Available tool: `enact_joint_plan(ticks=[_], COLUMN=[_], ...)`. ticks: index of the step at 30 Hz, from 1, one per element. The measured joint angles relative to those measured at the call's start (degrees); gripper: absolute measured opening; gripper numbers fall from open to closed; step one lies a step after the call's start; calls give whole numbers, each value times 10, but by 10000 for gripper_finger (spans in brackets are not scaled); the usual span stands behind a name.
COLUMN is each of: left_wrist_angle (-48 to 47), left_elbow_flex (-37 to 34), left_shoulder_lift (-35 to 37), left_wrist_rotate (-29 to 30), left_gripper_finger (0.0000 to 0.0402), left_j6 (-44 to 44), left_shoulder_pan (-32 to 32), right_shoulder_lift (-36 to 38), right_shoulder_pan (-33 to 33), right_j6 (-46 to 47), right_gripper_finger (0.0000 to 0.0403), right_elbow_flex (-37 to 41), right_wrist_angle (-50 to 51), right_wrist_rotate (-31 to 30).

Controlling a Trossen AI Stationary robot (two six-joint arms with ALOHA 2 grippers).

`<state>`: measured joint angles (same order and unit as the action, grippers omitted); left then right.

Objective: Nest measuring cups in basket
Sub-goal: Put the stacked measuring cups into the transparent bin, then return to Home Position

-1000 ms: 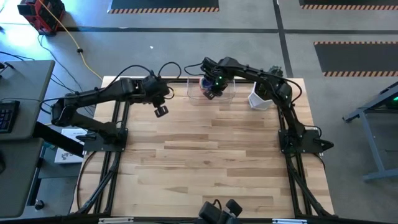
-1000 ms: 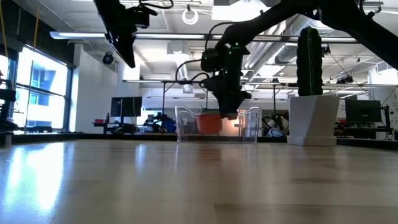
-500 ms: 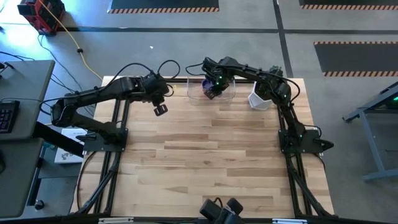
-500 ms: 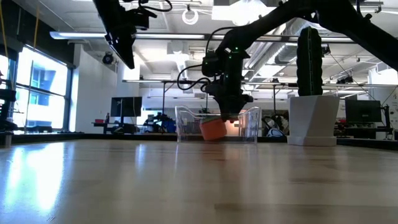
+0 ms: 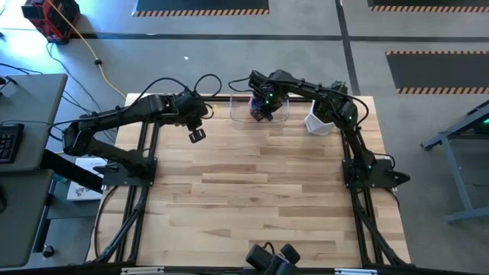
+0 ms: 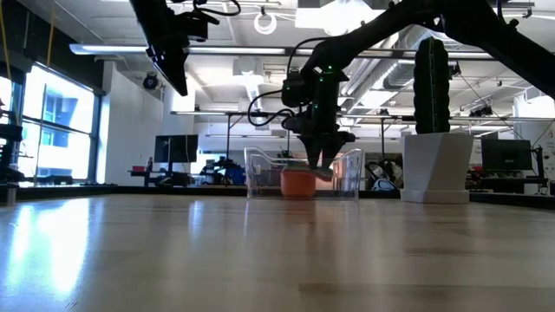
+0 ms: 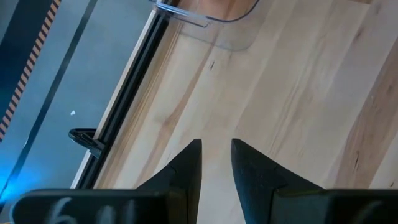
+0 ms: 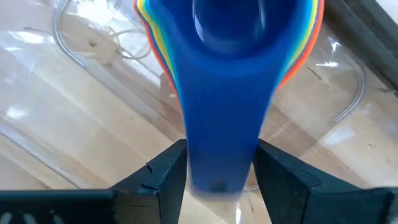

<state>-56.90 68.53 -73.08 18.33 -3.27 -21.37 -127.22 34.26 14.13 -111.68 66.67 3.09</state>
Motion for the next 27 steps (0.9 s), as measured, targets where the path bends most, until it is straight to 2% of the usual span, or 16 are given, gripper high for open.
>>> enact_joint_plan(ticks=[7,10,16,25,27], left_wrist_angle=[0,0,0,4,9], left_elbow_flex=[0,0,0,0,0], left_shoulder_lift=[0,0,0,20,35], left_wrist_rotate=[-3,-26,-98,-150,-169], left_gripper_finger=[78,78,78,78,78], left_j6=[0,0,12,17,28], left_shoulder_pan=[0,0,0,-4,-4], right_shoulder_lift=[0,0,0,0,23], right_shoulder_pan=[0,0,0,-29,-41], right_j6=[10,10,9,-27,-39], right_gripper_finger=[200,214,223,223,223], right_elbow_flex=[0,-14,-82,-234,-216], right_wrist_angle=[5,26,70,118,87], right_wrist_rotate=[4,4,4,15,20])
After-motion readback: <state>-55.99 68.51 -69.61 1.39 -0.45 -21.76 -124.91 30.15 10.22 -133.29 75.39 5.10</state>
